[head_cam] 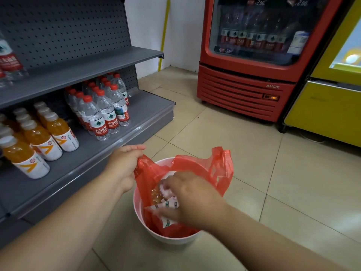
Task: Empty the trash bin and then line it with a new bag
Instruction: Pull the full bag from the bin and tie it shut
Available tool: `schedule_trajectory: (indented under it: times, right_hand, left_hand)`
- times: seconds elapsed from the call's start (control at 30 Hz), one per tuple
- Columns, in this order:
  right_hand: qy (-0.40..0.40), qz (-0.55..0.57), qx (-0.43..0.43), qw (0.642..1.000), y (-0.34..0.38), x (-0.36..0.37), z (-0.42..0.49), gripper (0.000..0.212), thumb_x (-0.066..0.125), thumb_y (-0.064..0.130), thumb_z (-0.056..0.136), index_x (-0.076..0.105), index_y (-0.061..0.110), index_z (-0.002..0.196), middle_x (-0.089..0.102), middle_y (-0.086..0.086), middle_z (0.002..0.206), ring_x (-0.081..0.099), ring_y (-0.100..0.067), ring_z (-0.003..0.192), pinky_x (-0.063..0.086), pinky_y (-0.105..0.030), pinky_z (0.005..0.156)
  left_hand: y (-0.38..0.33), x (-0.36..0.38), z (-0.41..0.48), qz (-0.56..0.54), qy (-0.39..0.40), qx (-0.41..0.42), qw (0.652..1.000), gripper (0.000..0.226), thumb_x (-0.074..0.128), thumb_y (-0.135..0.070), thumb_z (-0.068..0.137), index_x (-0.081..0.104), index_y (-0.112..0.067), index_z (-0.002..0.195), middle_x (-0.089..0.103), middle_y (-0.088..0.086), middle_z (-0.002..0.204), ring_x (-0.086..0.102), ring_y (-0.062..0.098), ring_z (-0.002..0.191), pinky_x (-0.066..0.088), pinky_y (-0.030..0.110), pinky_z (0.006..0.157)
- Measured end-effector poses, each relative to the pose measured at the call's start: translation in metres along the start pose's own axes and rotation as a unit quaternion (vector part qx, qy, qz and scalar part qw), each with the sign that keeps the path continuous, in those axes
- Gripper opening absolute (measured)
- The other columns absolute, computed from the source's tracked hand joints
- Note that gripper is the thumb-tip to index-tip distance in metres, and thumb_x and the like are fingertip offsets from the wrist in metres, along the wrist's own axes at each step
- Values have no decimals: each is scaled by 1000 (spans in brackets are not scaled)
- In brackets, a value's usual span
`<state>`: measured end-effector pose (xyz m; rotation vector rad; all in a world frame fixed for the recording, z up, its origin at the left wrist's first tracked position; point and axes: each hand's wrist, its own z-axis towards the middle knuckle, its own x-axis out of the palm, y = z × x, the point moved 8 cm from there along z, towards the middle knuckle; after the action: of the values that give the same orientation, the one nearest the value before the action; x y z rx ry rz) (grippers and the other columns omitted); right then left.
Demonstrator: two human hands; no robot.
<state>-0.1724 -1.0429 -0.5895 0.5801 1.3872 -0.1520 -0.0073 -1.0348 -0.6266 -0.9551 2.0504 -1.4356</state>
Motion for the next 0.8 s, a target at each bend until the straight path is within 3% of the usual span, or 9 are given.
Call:
schedule_trajectory:
  times: [0.07, 0.13, 0.27, 0.37, 0.53, 0.6, 0.7, 0.77, 0.8]
  right_hand:
    - [73, 24, 13, 997, 9, 28, -2, 56, 63, 57, 75, 54, 18, 115, 59, -5, 115, 57, -24, 101, 50, -36, 78]
    - [101, 35, 39, 993, 9, 38, 3, 43, 63, 44, 81, 57, 14, 112, 60, -9, 115, 57, -27, 102, 47, -33, 75]
    - [122, 80, 104, 984, -13, 44, 20, 12, 56, 19, 88, 58, 14, 77, 58, -9, 81, 57, -26, 77, 35, -24, 52]
    - [114, 143, 206, 961, -53, 53, 29, 15, 54, 16, 88, 65, 7, 83, 64, -11, 82, 61, -26, 77, 43, -27, 64]
    - [47, 410, 378, 829, -89, 72, 23, 22, 64, 10, 82, 65, -5, 98, 57, -4, 60, 56, -17, 54, 54, -29, 61]
    - [60, 437, 382, 812, -85, 84, 24, 24, 63, 7, 82, 64, -7, 101, 58, -4, 62, 57, -15, 53, 54, -25, 58]
    - [108, 399, 342, 844, -73, 100, 31, 19, 66, 6, 78, 67, -1, 96, 61, -7, 74, 60, -19, 67, 59, -33, 75]
    - [121, 330, 308, 884, -65, 98, 35, 1, 66, 13, 80, 66, 13, 79, 59, -2, 72, 53, -13, 63, 50, -23, 65]
    - [131, 294, 292, 901, -61, 94, 36, 4, 65, 16, 82, 64, 15, 78, 59, -1, 74, 47, -12, 61, 41, -18, 59]
  left_hand:
    - [0, 0, 0, -3, 3, -1, 1000, 27, 46, 4, 88, 62, -16, 77, 53, 12, 64, 46, 18, 52, 38, 26, 54]
    - [0, 0, 1, -2, 7, -2, 1000, 27, 46, 4, 88, 62, -15, 77, 54, 12, 65, 46, 19, 53, 38, 27, 54]
    - [3, -3, 1, 7, 9, -3, 1000, 26, 47, 3, 88, 63, -15, 79, 54, 11, 65, 47, 18, 54, 40, 28, 55]
    - [4, -4, 1, 11, 12, -4, 1000, 24, 47, 3, 88, 65, -13, 85, 55, 10, 66, 48, 19, 54, 41, 29, 56]
    - [5, -2, -3, 12, 20, -6, 1000, 25, 46, 3, 88, 63, -14, 83, 54, 9, 65, 47, 17, 54, 40, 28, 56]
    - [6, 1, -5, 10, 24, -9, 1000, 24, 46, 3, 88, 62, -14, 84, 53, 9, 63, 46, 16, 50, 40, 26, 54]
    - [6, 4, -8, 5, 33, -14, 999, 24, 46, 5, 88, 62, -13, 84, 53, 7, 57, 45, 9, 37, 40, 20, 44]
    - [6, 6, -9, 6, 38, -13, 999, 24, 46, 5, 88, 62, -13, 83, 53, 7, 57, 45, 7, 35, 39, 20, 44]
    - [6, 7, -9, 9, 40, -11, 999, 24, 47, 5, 88, 62, -13, 83, 52, 7, 57, 45, 7, 35, 39, 20, 44]
